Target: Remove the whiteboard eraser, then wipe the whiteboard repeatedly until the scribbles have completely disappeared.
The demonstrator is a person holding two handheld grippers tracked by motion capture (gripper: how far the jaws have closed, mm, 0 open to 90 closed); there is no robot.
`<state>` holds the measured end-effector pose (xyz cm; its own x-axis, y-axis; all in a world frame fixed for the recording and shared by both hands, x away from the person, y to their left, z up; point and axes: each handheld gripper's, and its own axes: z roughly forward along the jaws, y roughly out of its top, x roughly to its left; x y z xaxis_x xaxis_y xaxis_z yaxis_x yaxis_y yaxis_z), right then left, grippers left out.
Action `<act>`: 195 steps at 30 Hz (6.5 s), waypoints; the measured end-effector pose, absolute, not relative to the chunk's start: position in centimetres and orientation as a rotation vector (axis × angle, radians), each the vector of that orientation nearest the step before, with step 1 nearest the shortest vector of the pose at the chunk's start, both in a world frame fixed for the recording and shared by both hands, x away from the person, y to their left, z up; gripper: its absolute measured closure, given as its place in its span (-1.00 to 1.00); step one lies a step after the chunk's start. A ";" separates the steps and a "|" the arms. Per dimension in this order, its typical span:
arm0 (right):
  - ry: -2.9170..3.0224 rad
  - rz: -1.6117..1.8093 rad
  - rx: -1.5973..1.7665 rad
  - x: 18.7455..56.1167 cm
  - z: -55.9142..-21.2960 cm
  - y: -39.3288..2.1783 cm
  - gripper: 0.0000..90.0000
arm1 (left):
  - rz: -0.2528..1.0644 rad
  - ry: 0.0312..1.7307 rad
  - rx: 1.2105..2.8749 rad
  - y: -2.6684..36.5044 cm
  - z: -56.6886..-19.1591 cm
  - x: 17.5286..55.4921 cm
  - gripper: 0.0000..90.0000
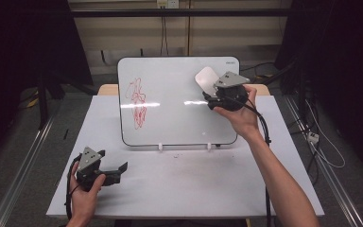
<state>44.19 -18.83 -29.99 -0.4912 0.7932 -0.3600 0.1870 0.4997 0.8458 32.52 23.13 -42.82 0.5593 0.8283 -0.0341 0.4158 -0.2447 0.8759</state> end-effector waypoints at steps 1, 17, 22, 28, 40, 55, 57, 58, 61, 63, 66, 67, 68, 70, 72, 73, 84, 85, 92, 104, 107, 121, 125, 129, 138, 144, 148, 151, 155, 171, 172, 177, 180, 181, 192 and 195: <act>1.962 0.984 0.800 44.1 -30.0 -18.6 -0.30 | 0.560 1.015 1.856 23.1 -42.8 32.5 -0.89; 2.006 1.035 0.724 43.4 -30.7 -15.8 -0.30 | 0.558 1.032 1.846 23.4 -42.9 32.7 -0.89; 2.021 1.030 0.694 43.5 -31.0 -14.5 -0.30 | 0.560 1.022 1.852 23.4 -42.8 32.5 -0.89; 2.026 1.038 0.675 43.7 -31.1 -13.2 -0.30 | 0.575 1.024 1.841 23.5 -42.6 32.5 -0.89; 2.041 1.059 0.591 44.4 -30.2 -9.3 -0.30 | 0.571 1.019 1.854 23.3 -42.7 32.7 -0.89; 2.056 1.012 0.541 46.3 -29.9 -5.1 -0.30 | 0.583 1.050 1.845 23.9 -42.8 32.1 -0.89; 2.064 1.006 0.541 46.6 -29.9 -4.8 -0.30 | 0.582 1.058 1.846 24.1 -42.9 32.0 -0.89; 2.065 1.003 0.544 46.9 -30.0 -4.6 -0.30 | 0.582 1.058 1.846 24.1 -42.9 32.0 -0.89; 2.067 0.985 0.544 47.5 -30.0 -4.0 -0.30 | 0.585 1.057 1.841 24.2 -42.8 31.9 -0.89; 2.067 0.991 0.556 47.9 -30.0 -3.7 -0.30 | 0.588 1.062 1.830 24.4 -42.7 31.7 -0.89; 2.064 0.969 0.548 48.3 -29.8 -3.2 -0.30 | 0.587 1.063 1.827 24.6 -42.8 31.8 -0.89; 2.064 0.969 0.548 48.3 -29.8 -3.2 -0.30 | 0.587 1.063 1.827 24.6 -42.8 31.8 -0.89; 2.066 0.958 0.545 48.6 -29.6 -2.8 -0.30 | 0.584 1.063 1.831 24.6 -42.7 31.9 -0.89; 2.057 0.943 0.546 48.9 -29.4 -2.5 -0.30 | 0.587 1.057 1.828 24.6 -42.6 31.8 -0.89; 2.056 0.938 0.546 49.1 -29.2 -2.2 -0.30 | 0.585 1.053 1.831 24.6 -42.6 31.9 -0.89; 2.056 0.938 0.546 49.1 -29.2 -2.2 -0.30 | 0.585 1.053 1.831 24.6 -42.6 31.9 -0.89; 2.049 0.868 0.546 50.4 -29.0 -1.0 -0.30 | 0.580 1.052 1.830 24.4 -42.5 31.9 -0.89; 2.044 0.871 0.553 50.4 -28.9 -0.9 -0.30 | 0.582 1.051 1.831 24.3 -42.5 31.9 -0.89; 2.040 0.849 0.545 50.5 -29.1 -0.4 -0.30 | 0.579 1.050 1.839 24.0 -42.5 32.0 -0.89; 2.027 0.765 0.528 50.7 -30.1 0.5 -0.31 | 0.583 1.047 1.829 24.1 -42.5 32.0 -0.89; 2.012 0.756 0.531 50.7 -30.3 0.8 -0.31 | 0.581 1.047 1.833 24.2 -42.5 32.1 -0.89; 2.025 0.816 0.544 50.3 -29.8 0.5 -0.32 | 0.570 1.031 1.831 24.0 -42.6 32.2 -0.89; 2.019 0.805 0.530 50.4 -30.1 0.5 -0.31 | 0.568 1.023 1.833 24.0 -42.5 32.2 -0.89; 2.022 0.800 0.515 50.2 -30.4 0.9 -0.30 | 0.571 1.017 1.831 24.0 -42.4 32.2 -0.89; 2.033 0.789 0.515 49.6 -31.3 1.7 -0.30 | 0.568 1.014 1.840 24.0 -42.4 32.1 -0.89; 2.051 0.784 0.492 49.0 -32.0 2.2 -0.30 | 0.572 1.014 1.839 23.9 -42.4 32.1 -0.89; 2.057 0.781 0.474 48.8 -32.3 2.3 -0.30 | 0.571 1.012 1.842 23.9 -42.4 32.2 -0.89; 2.072 0.779 0.459 48.4 -32.9 2.7 -0.30 | 0.571 1.012 1.842 23.9 -42.4 32.2 -0.89; 2.077 0.767 0.442 48.0 -33.3 3.1 -0.30 | 0.572 1.013 1.839 23.9 -42.4 32.2 -0.89; 2.101 0.749 0.375 46.7 -34.7 4.1 -0.30 | 0.577 1.009 1.854 23.7 -42.5 32.3 -0.89; 2.112 0.736 0.352 46.4 -35.2 4.4 -0.30 | 0.576 1.008 1.854 23.7 -42.5 32.3 -0.89; 2.112 0.720 0.346 46.1 -35.4 4.6 -0.30 | 0.577 1.007 1.855 23.6 -42.5 32.2 -0.89; 2.117 0.738 0.352 46.1 -35.3 4.3 -0.30 | 0.572 1.012 1.849 23.6 -42.6 32.3 -0.89; 2.115 0.735 0.355 46.1 -35.3 4.4 -0.30 | 0.570 1.013 1.850 23.6 -42.6 32.3 -0.89; 2.113 0.744 0.375 46.4 -34.8 4.0 -0.30 | 0.573 1.016 1.843 23.7 -42.6 32.2 -0.89; 2.107 0.754 0.393 46.6 -34.6 3.8 -0.30 | 0.574 1.013 1.845 23.7 -42.6 32.2 -0.89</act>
